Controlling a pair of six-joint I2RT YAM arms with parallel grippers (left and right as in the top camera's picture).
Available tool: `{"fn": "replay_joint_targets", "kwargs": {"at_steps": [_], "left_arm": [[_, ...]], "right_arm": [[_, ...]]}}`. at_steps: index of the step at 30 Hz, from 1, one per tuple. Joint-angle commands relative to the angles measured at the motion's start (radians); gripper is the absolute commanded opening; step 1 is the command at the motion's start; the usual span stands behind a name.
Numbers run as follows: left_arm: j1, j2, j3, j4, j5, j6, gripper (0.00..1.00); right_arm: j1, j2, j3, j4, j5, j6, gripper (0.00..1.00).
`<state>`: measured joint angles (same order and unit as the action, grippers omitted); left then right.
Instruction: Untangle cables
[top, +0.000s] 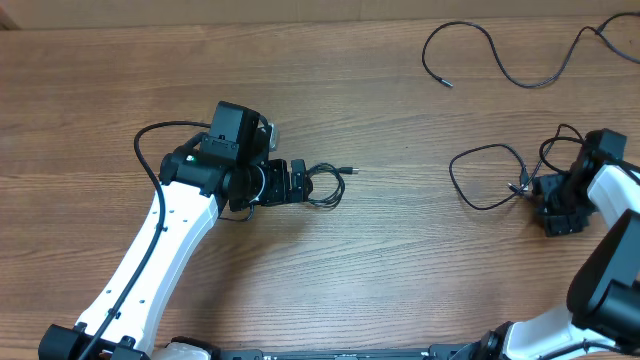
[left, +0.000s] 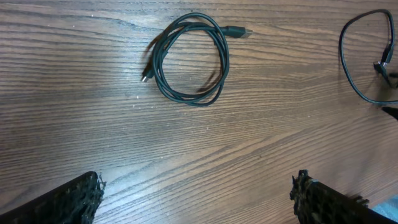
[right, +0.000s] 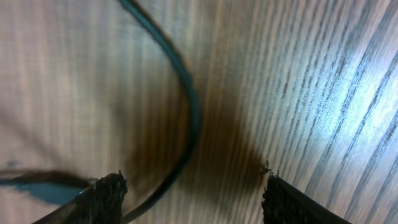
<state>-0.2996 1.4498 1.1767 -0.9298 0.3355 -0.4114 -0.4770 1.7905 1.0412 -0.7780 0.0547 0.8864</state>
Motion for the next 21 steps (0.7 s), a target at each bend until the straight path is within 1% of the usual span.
{"fn": "replay_joint_targets", "kwargs": {"at_steps": [1,6,7,12,15,19,21], "left_arm": [[-0.004,0.005,0.010,0.000,-0.006,0.008,0.99],[-0.004,0.005,0.010,0.000,-0.006,0.008,1.00],[-0.004,0.005,0.010,0.000,-0.006,0.008,0.99],[-0.004,0.005,0.010,0.000,-0.006,0.008,0.99],[-0.004,0.005,0.010,0.000,-0.006,0.008,1.00],[-0.004,0.005,0.010,0.000,-0.006,0.008,1.00],[-0.004,0.005,0.010,0.000,-0.006,0.008,1.00]], "right_arm": [[0.001,0.016,-0.003,0.002,0.023,0.003,0.71],[0.001,0.016,-0.003,0.002,0.023,0.003,0.70],[0.001,0.016,-0.003,0.002,0.023,0.003,0.67],[-0.003,0.016,-0.003,0.011,0.023,0.000,0.46],[-0.014,0.016,-0.001,0.014,0.024,0.000,0.27],[-0.045,0.016,0.013,-0.006,0.023,-0.008,0.04],[-0.066,0.016,0.031,-0.039,0.022,-0.007,0.04]]}}
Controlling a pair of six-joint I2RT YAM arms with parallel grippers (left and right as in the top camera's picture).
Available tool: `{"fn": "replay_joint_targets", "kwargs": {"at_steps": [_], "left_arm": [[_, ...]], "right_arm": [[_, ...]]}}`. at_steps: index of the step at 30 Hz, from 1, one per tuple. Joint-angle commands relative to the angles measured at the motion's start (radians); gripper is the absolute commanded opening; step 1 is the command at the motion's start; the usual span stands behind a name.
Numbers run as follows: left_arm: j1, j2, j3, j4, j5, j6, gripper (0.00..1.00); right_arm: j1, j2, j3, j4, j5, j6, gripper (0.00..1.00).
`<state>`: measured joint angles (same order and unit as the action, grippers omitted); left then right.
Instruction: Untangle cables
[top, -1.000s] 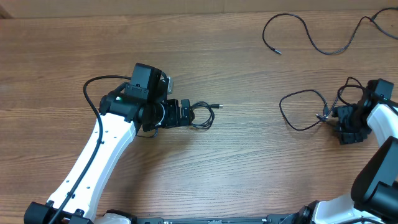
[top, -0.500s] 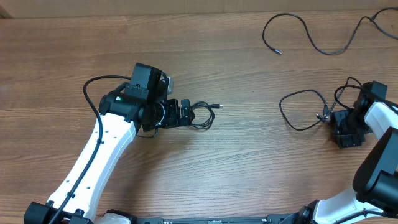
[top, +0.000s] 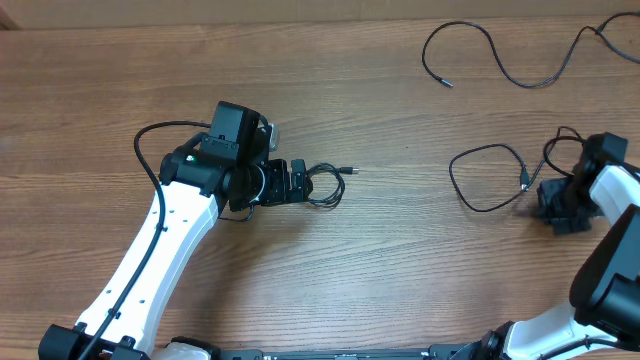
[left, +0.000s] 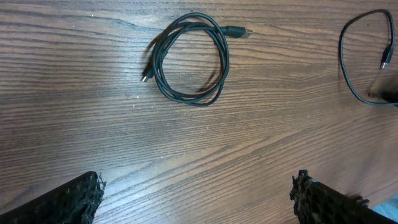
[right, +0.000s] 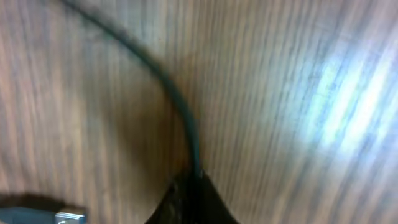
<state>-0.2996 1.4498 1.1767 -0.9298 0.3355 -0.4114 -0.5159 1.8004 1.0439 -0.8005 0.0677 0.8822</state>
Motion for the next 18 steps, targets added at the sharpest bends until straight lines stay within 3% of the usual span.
{"fn": "replay_joint_targets", "kwargs": {"at_steps": [1,18], "left_arm": [[-0.004,0.005,0.010,0.000,-0.006,0.008,0.99],[-0.004,0.005,0.010,0.000,-0.006,0.008,0.99]], "right_arm": [[-0.039,0.006,0.043,-0.038,0.010,-0.003,0.04],[-0.117,0.003,0.442,-0.394,-0.017,-0.137,0.04]]}}
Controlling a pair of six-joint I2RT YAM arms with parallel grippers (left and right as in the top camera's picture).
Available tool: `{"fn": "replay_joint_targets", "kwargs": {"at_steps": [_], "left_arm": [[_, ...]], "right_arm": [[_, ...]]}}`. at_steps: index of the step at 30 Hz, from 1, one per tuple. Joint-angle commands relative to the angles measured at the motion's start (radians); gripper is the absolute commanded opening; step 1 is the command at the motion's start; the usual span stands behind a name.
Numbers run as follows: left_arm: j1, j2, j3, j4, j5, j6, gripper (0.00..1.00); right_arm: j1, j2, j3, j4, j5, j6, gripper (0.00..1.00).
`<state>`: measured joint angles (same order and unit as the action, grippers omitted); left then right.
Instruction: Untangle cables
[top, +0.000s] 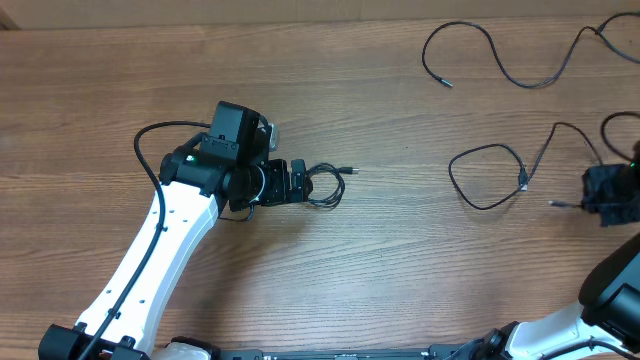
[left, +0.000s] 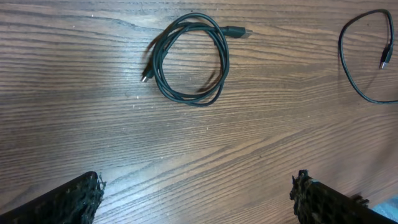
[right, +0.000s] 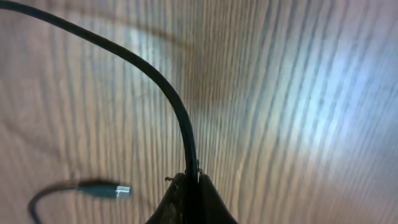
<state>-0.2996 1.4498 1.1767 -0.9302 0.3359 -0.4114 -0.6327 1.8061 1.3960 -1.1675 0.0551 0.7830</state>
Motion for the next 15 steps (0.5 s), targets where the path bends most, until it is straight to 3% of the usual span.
{"fn": "replay_joint_targets", "kwargs": {"at_steps": [1,9,15], "left_arm": [[-0.004,0.005,0.010,0.000,-0.007,0.008,0.99],[-0.004,0.005,0.010,0.000,-0.007,0.008,0.99],[-0.004,0.005,0.010,0.000,-0.007,0.008,0.99]], "right_arm": [[0.000,-0.003,0.125,-0.052,-0.005,-0.055,0.04],[0.002,-0.015,0.433,-0.212,-0.050,-0.212,0.04],[0.004,-0.026,0.593,-0.180,-0.464,-0.495,0.04]]}}
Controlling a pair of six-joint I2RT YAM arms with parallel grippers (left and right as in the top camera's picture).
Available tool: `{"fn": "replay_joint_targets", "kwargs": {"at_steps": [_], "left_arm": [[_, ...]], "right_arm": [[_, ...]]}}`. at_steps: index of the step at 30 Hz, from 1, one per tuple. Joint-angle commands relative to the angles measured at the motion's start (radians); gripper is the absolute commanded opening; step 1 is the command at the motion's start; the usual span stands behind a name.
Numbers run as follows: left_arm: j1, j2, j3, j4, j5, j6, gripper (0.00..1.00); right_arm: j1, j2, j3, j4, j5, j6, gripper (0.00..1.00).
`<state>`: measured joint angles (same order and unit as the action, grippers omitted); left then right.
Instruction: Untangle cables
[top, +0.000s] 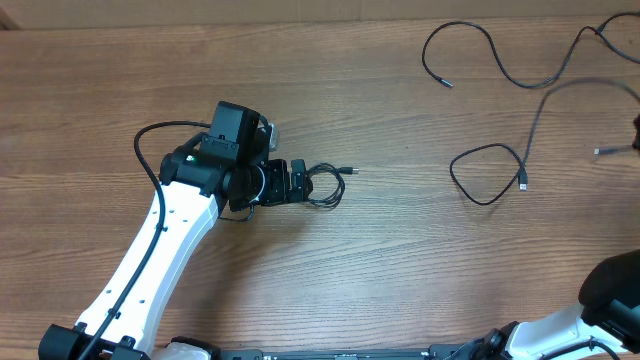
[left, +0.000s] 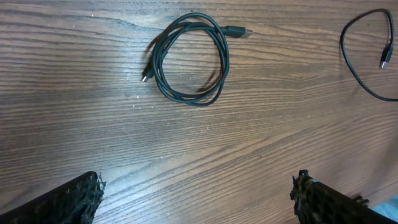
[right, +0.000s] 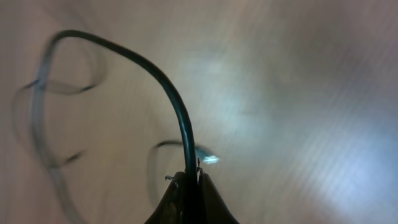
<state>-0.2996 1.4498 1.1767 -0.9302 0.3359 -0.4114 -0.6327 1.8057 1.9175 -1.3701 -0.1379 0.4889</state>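
Observation:
A long black cable (top: 487, 176) lies as a loop at the table's right; its strand rises up and right toward the frame edge, its plug (top: 601, 152) hanging free. My right gripper (right: 189, 182) is shut on this cable (right: 179, 118), high above the blurred table; overhead shows only its tip at the right edge (top: 636, 130). A small coiled black cable (left: 189, 59) lies flat at mid-table, also seen from overhead (top: 322, 187). My left gripper (left: 196, 200) stands open just left of the coil, nothing between its fingers (left: 69, 200).
A third black cable (top: 480, 50) snakes along the far right of the wooden table (top: 400, 260). The left arm (top: 170, 240) stretches from the near left edge toward mid-table.
My right gripper has moved further right and up with the cable, almost out of the overhead view. The strand is drawn out longer; the loop stays on the table. The left arm is unchanged.
My right gripper was open, low over the cable beside the loop at the right. Then it was shut on the strand. It then stood further right with the strand trailing, and now holds it raised at the table's right edge. The left gripper stayed open by the coil.

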Motion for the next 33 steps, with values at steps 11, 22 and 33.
{"fn": "replay_joint_targets", "kwargs": {"at_steps": [11,22,33], "left_arm": [[-0.004,0.005,0.010,0.000,-0.007,0.008,1.00],[-0.004,0.005,0.010,0.000,-0.007,0.008,0.99],[-0.004,0.005,0.010,0.000,-0.007,0.008,1.00]], "right_arm": [[0.004,-0.024,0.092,0.296,-0.302,-0.318,0.04],[-0.029,0.005,0.092,0.485,0.059,-0.172,0.04],[-0.056,0.158,0.092,0.514,0.092,-0.182,0.34]]}}
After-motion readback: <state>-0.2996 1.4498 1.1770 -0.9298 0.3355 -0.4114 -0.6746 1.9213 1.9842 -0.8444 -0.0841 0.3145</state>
